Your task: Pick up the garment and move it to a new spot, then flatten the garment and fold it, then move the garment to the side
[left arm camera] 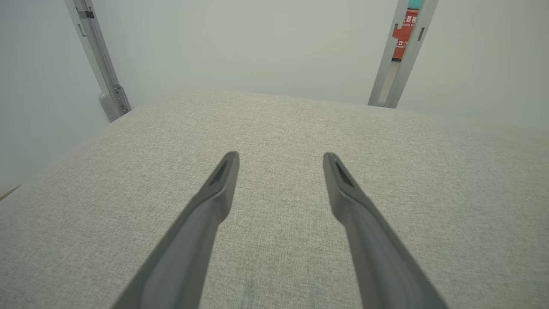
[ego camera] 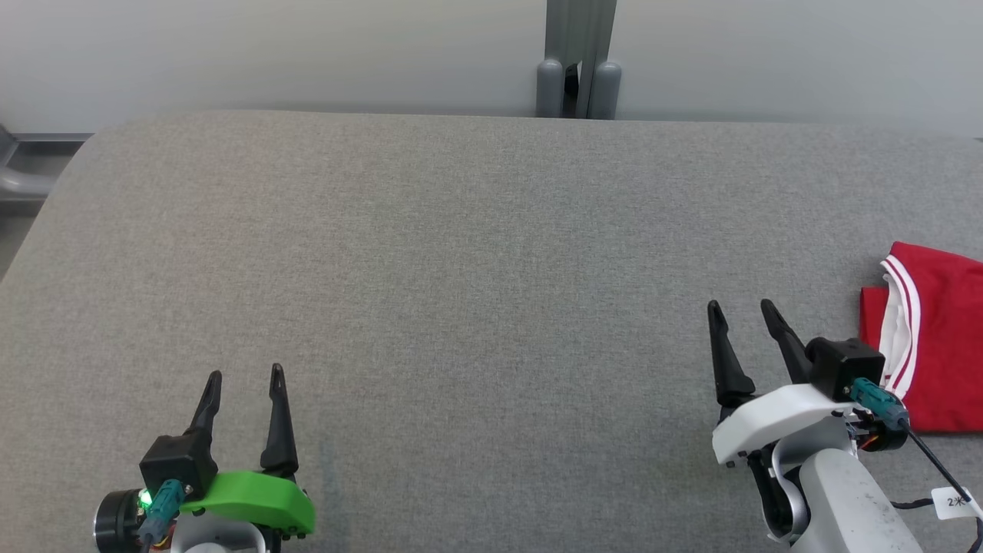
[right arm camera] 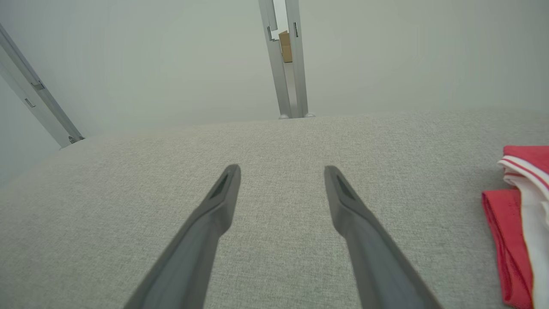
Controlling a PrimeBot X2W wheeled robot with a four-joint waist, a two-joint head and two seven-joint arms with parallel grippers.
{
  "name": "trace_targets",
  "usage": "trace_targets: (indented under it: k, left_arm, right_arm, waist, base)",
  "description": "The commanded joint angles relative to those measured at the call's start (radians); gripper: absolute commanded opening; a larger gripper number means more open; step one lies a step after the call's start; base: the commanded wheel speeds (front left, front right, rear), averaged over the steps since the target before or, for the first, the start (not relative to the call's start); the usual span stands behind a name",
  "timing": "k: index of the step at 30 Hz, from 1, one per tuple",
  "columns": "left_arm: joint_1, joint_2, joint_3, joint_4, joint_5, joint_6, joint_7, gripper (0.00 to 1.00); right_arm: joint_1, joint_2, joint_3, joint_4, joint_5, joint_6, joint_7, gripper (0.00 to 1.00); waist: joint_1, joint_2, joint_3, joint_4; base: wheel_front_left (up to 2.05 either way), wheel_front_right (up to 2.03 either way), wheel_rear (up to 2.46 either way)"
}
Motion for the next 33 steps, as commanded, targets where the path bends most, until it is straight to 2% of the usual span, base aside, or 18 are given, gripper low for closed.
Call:
trace_targets:
  k: [1, 7, 8, 12, 33]
  left_arm:
    - [0.012, 0.004, 0.004, -0.006, -0.004, -0.007, 0.001, 1.0]
    - [0.018, 0.004, 0.001, 0.002, -0.01, -0.022, 0.001, 1.0]
    - [0.003, 0.0, 0.001, 0.002, -0.009, -0.018, 0.0, 0.0]
    - [0.01, -0.005, 0.003, 0.036, -0.019, -0.018, 0.005, 0.0]
    - [0.001, -0.003, 0.036, -0.003, -0.396, -0.037, 0.103, 0.0]
  right_arm:
    - [0.01, -0.003, 0.002, -0.004, 0.002, -0.002, -0.002, 1.0]
    - [0.016, -0.004, -0.004, -0.009, 0.003, -0.002, -0.002, 1.0]
    - [0.007, 0.0, -0.004, -0.006, 0.002, 0.0, 0.0, 0.0]
    - [0.025, 0.004, -0.007, 0.025, 0.011, 0.0, 0.006, 0.0]
    - [0.054, 0.002, -0.044, -0.043, 0.381, 0.0, 0.104, 0.0]
  waist:
    - [0.0, 0.0, -0.001, -0.002]
    - [0.0, 0.0, -0.002, 0.0]
    - [0.0, 0.0, -0.002, 0.0]
    - [0.0, 0.0, -0.002, 0.0]
    - [0.0, 0.0, -0.012, -0.013]
  base:
    - [0.0, 0.0, 0.0]
    - [0.0, 0.0, 0.0]
    - [0.0, 0.0, 0.0]
    - [0.0, 0.0, 0.0]
    - [0.0, 0.0, 0.0]
